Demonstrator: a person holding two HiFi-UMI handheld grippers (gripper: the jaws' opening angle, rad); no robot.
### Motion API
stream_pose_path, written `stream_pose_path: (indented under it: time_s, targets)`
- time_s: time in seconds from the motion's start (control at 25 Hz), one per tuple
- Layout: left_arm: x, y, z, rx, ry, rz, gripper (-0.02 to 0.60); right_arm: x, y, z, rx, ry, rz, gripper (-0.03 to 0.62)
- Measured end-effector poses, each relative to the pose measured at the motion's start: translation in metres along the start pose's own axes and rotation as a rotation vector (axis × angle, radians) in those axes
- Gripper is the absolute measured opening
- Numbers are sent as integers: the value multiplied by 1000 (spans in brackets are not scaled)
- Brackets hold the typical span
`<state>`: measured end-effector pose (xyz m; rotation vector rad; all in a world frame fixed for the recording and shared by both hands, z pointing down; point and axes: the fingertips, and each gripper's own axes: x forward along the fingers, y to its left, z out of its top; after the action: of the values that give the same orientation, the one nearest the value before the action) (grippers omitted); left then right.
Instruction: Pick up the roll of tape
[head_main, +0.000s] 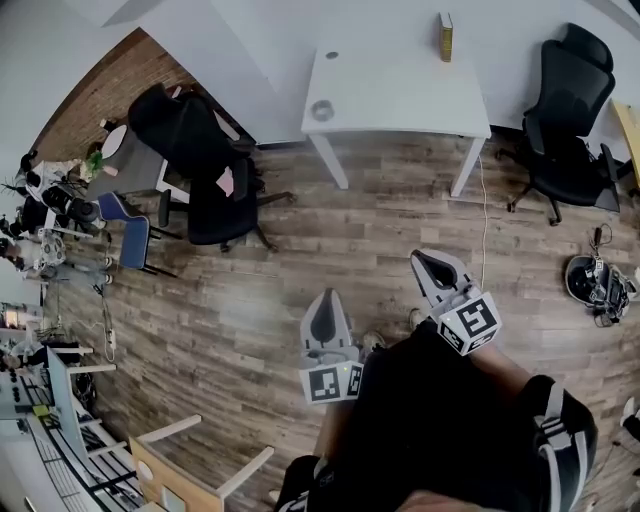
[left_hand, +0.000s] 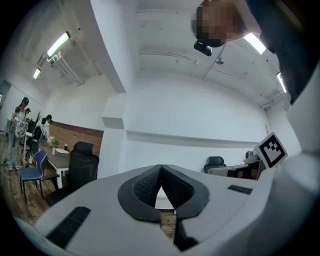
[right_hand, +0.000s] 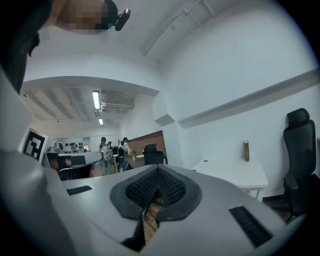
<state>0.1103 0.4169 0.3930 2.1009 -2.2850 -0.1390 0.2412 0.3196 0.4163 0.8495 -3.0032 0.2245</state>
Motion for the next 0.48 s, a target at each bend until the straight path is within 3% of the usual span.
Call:
stream_pose_path:
  time_s: [0.28,0.48]
  targets:
    - [24,-32,1,7,-12,50,21,2,-29,1,-21,5,83,14]
    - [54,-32,2,-13,-12,77,21,22,-47,5,-22,11,120,14]
